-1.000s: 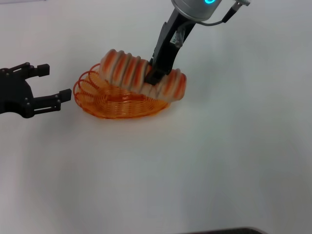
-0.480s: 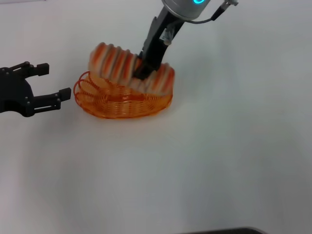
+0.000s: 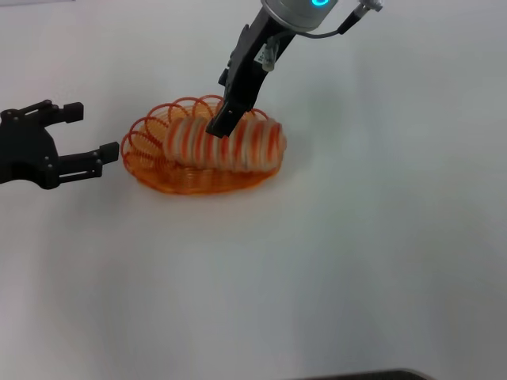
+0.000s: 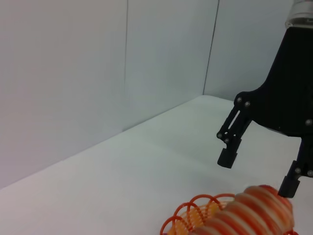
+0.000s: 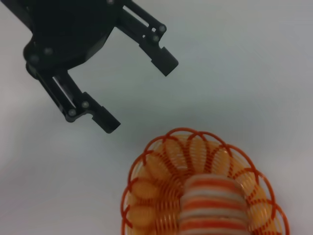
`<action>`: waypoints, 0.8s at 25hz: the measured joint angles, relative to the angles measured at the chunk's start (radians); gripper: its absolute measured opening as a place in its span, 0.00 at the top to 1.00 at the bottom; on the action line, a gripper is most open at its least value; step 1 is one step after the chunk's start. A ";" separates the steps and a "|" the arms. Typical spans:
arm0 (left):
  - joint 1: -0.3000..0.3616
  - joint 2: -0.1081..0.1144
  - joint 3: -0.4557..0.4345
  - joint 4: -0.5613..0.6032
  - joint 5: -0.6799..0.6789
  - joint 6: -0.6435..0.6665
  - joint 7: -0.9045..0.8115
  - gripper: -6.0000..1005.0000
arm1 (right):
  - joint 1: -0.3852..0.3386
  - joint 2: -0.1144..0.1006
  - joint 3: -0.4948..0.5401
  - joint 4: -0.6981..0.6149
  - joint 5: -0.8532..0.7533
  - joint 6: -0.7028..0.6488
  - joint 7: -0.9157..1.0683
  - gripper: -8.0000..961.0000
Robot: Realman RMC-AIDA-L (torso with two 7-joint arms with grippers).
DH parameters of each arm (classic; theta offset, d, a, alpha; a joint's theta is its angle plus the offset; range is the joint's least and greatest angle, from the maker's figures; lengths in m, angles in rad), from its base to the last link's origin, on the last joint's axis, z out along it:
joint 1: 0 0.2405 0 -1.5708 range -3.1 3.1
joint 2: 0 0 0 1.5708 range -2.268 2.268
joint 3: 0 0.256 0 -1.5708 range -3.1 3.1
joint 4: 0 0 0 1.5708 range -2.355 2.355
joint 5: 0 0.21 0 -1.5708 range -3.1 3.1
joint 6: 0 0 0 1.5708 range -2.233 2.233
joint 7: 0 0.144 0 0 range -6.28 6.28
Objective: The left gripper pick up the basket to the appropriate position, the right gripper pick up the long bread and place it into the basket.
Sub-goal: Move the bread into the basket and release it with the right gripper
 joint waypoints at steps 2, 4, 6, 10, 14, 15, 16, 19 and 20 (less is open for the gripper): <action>0.000 0.001 0.002 -0.006 0.003 0.000 0.004 0.14 | -0.028 -0.002 0.012 -0.014 0.033 0.013 -0.018 0.16; 0.000 0.002 0.003 -0.016 0.008 0.000 0.012 0.14 | -0.083 -0.006 0.038 -0.042 0.119 0.027 -0.062 0.11; 0.001 0.004 0.002 -0.026 0.011 0.004 0.020 0.14 | -0.151 -0.010 0.069 -0.077 0.197 0.029 -0.102 0.06; 0.021 0.011 -0.003 -0.027 0.012 0.035 0.019 0.14 | -0.282 -0.011 0.159 -0.115 0.268 -0.008 -0.182 0.01; 0.032 0.017 -0.028 -0.046 0.015 0.063 0.020 0.14 | -0.417 -0.011 0.245 -0.117 0.374 -0.044 -0.314 0.01; 0.034 0.020 -0.041 -0.054 0.017 0.068 0.020 0.14 | -0.456 -0.011 0.261 -0.119 0.409 -0.058 -0.354 0.01; 0.036 0.021 -0.051 -0.060 0.019 0.075 0.020 0.14 | -0.498 -0.011 0.276 -0.122 0.444 -0.068 -0.391 0.01; 0.043 0.030 -0.079 -0.078 0.023 0.099 0.015 0.14 | -0.605 -0.010 0.296 -0.126 0.518 -0.075 -0.496 0.01; 0.045 0.030 -0.083 -0.082 0.026 0.104 0.011 0.14 | -0.637 -0.009 0.299 -0.126 0.536 -0.070 -0.535 0.01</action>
